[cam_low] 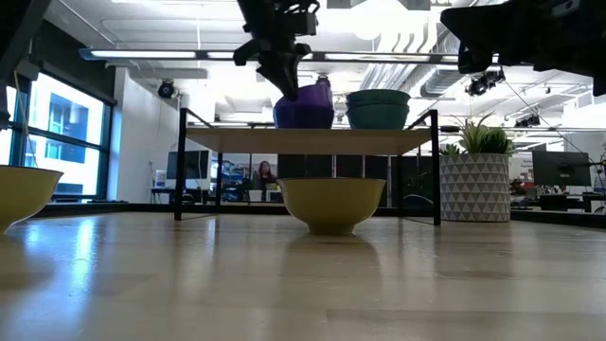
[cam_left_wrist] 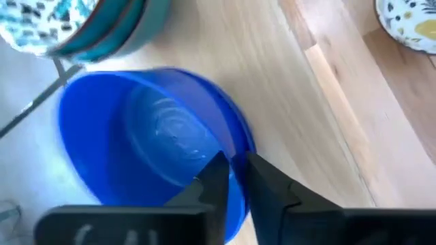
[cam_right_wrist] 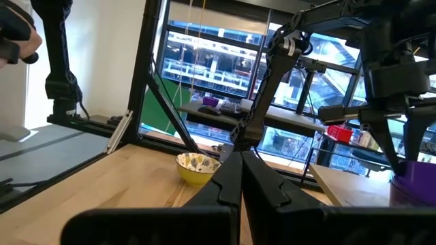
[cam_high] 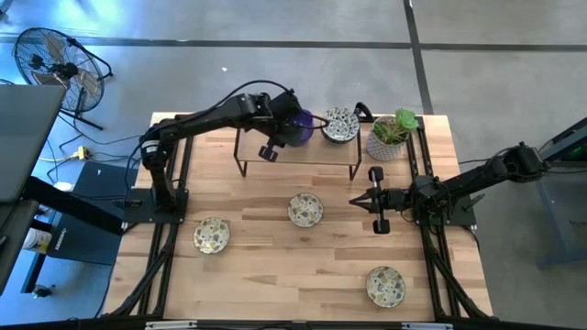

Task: Pick & Place Mini bowls
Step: Stack the violet bowl on top of the violet bowl on the shelf

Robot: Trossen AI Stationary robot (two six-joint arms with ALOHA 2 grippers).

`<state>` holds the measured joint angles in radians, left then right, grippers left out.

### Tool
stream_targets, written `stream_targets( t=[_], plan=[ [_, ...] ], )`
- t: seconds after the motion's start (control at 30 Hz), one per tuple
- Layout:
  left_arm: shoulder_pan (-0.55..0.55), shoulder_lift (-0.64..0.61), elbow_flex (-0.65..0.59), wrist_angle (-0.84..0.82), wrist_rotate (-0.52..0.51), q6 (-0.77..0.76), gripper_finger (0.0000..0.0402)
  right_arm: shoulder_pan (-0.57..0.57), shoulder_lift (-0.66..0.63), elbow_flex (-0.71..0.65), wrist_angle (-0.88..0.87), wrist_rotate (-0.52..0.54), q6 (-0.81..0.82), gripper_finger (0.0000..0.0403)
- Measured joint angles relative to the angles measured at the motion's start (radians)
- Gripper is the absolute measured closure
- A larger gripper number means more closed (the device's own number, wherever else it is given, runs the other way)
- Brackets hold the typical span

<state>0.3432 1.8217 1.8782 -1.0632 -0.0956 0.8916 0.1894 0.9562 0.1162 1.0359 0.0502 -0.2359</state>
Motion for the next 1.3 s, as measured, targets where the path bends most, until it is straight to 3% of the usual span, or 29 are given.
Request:
stream_targets(
  t=[0.17,0.3,0.4,0.63,1.3],
  plan=[
    [0.004,-0.009,0.0,-0.036,-0.004,-0.005,0.0312,0.0,0.0,0.0,0.0,0.0,0.0,0.0403],
    [0.003,-0.008,0.0,-0.062,-0.004,0.001,0.0301,0.0,0.0,0.0,0.0,0.0,0.0,0.0403],
    [0.003,-0.008,0.0,-0.058,-0.004,0.001,0.0315,0.0,0.0,0.0,0.0,0.0,0.0,0.0403],
    [0.003,-0.008,0.0,-0.012,-0.003,0.001,0.0395,0.0,0.0,0.0,0.0,0.0,0.0,0.0403],
    [-0.004,-0.008,0.0,-0.059,-0.039,-0.018,0.0394,0.0,0.0,0.0,-0.005,0.0,-0.001,0.0403]
  ],
)
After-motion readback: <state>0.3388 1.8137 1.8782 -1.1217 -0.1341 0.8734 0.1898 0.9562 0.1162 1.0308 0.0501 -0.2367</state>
